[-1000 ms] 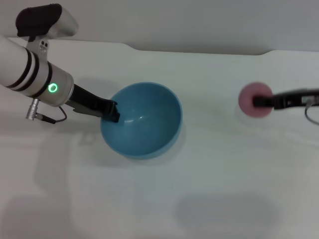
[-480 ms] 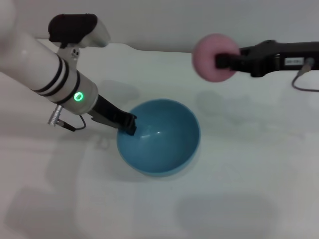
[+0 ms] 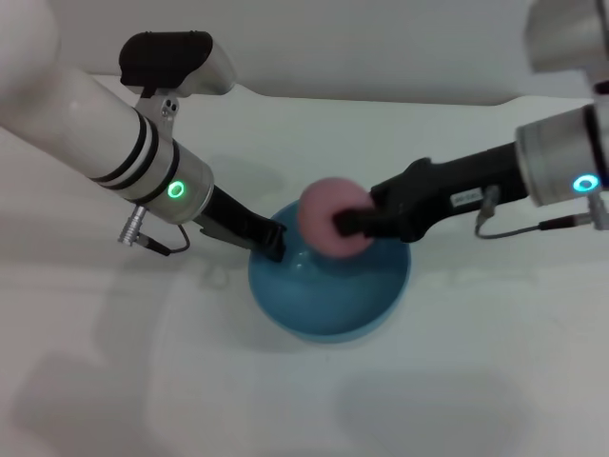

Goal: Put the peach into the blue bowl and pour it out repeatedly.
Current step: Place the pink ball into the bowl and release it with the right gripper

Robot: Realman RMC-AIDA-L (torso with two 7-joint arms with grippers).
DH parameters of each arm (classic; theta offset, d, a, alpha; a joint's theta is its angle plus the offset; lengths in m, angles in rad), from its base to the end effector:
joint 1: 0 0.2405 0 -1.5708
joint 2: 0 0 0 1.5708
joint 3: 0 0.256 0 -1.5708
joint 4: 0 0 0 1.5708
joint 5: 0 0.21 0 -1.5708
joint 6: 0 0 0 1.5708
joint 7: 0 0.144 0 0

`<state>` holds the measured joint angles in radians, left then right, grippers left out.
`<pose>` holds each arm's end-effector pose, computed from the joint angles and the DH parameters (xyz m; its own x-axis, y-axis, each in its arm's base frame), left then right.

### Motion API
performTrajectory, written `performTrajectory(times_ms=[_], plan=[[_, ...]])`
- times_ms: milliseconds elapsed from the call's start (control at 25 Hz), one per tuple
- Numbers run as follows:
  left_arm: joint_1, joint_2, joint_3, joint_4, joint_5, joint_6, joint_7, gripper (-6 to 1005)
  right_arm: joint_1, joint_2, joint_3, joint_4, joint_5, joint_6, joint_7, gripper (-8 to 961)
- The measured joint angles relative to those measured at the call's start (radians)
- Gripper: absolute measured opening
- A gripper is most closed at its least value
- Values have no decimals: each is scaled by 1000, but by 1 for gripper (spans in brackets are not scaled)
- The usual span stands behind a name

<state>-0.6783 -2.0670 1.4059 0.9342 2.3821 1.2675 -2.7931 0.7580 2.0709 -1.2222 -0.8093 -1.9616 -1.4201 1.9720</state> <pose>-0.2083 0.3705 -0.0524 0.4500 0.8930 0.0087 0.8445 -0.4224 -0.3291 0.1474 0.3699 -0.0472 0.8649 -0.4625 -0.1953 -0.4629 -0.8852 0.0464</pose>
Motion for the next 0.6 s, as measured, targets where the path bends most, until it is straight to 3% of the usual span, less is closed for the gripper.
performTrajectory(times_ms=[200, 320, 600], plan=[[5, 2, 11, 0, -18, -1, 0, -1, 1, 0, -49, 3, -5, 18, 8, 141], [6, 4, 10, 0, -19, -3, 0, -1, -5, -1, -50, 4, -8, 13, 12, 338], [9, 7, 1, 0, -18, -13, 5, 0, -43, -5, -19, -6, -12, 9, 34, 431]])
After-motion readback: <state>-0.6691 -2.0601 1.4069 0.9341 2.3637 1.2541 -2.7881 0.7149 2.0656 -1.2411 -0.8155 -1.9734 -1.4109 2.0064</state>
